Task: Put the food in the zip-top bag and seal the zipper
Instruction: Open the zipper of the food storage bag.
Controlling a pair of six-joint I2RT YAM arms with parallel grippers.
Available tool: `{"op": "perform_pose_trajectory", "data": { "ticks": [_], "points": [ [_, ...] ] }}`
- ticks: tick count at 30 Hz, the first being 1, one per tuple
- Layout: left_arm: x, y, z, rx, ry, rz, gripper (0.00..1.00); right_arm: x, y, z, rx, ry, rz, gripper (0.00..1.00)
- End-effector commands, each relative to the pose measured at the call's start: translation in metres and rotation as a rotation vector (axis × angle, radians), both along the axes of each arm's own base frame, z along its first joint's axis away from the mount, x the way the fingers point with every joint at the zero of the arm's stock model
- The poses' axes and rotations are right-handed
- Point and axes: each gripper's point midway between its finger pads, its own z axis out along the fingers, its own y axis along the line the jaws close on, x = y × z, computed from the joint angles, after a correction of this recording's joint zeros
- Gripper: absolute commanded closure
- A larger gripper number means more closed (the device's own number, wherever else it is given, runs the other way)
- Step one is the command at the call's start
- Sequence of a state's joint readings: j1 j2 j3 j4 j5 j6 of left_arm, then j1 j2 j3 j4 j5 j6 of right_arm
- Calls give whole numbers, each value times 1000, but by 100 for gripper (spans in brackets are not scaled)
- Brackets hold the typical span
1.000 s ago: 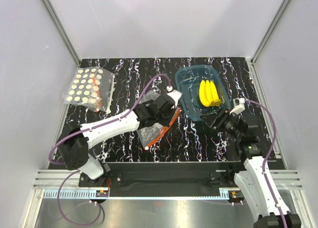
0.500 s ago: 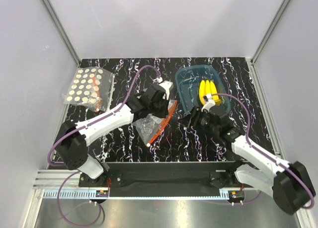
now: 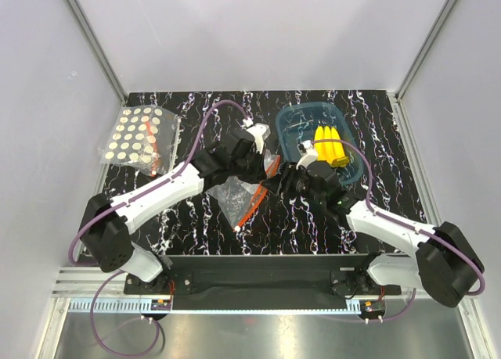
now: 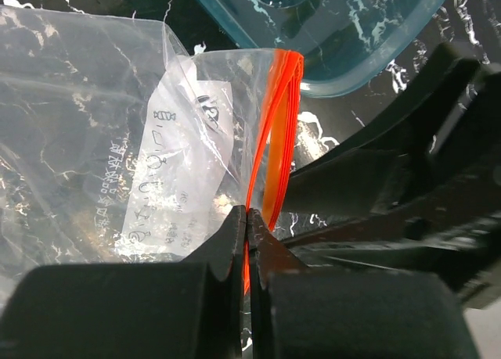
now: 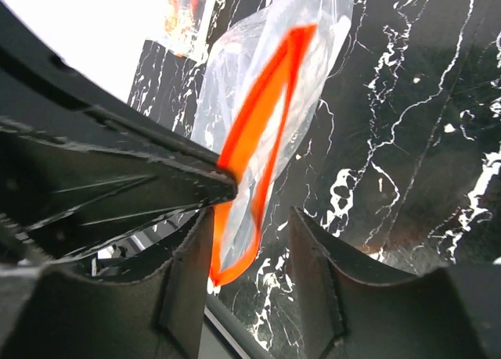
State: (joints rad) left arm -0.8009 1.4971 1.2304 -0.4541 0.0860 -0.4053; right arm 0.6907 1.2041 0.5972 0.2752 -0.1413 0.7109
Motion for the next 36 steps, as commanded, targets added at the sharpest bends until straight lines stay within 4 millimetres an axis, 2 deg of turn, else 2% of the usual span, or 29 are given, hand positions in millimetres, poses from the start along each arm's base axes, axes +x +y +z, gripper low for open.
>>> {"op": "perform_pose_trajectory", "data": {
  "ticks": [1, 3, 9, 12, 16, 17, 19, 20, 21, 23, 24, 25, 27, 28, 30, 33, 36],
  "points": [
    [3, -8, 48, -122, -65, -15, 100, 14, 10, 24, 31, -83, -26, 51],
    [2, -7, 49, -125, -67, -15, 100, 15, 13, 21, 24, -77, -26, 57],
    [4, -2, 55, -120, -84, -1, 100, 15, 15, 12, 17, -56, -48, 62],
    [4, -1, 57, -112, -86, 0, 100, 14, 15, 12, 16, -55, -48, 69],
    [7, 7, 59, -67, -111, 20, 100, 14, 11, 10, -6, -39, -69, 90],
    [6, 13, 55, -34, -118, 25, 93, 15, 10, 12, -6, -33, -79, 98],
    [10, 25, 60, 17, -169, 78, 78, 12, 6, 8, -29, 0, -87, 100],
    [9, 31, 59, 45, -181, 89, 60, 15, 4, 14, -26, -4, -111, 100],
    [8, 34, 63, 48, -200, 98, 53, 15, 3, 16, -25, 1, -119, 100],
    [8, 40, 65, 57, -221, 114, 19, 14, 2, 20, -30, 13, -128, 100],
    [7, 42, 73, 40, -241, 113, 9, 15, 1, 21, -37, 15, -136, 100],
    [3, 44, 69, 38, -244, 101, 2, 13, -1, 19, -54, 30, -139, 100],
    [0, 47, 84, -10, -292, 102, 1, 14, -1, 24, -55, 29, -149, 100],
    [-2, 49, 80, -13, -295, 96, 1, 14, -1, 26, -63, 34, -148, 100],
    [0, 52, 93, -74, -343, 136, 1, 13, -1, 28, -66, 32, -149, 100],
    [2, 59, 87, -93, -330, 187, 1, 12, 0, 33, -58, 28, -147, 100],
    [-14, 39, 89, -134, -359, -7, 1, 12, 1, 37, -58, 26, -147, 100]
  ]
}}
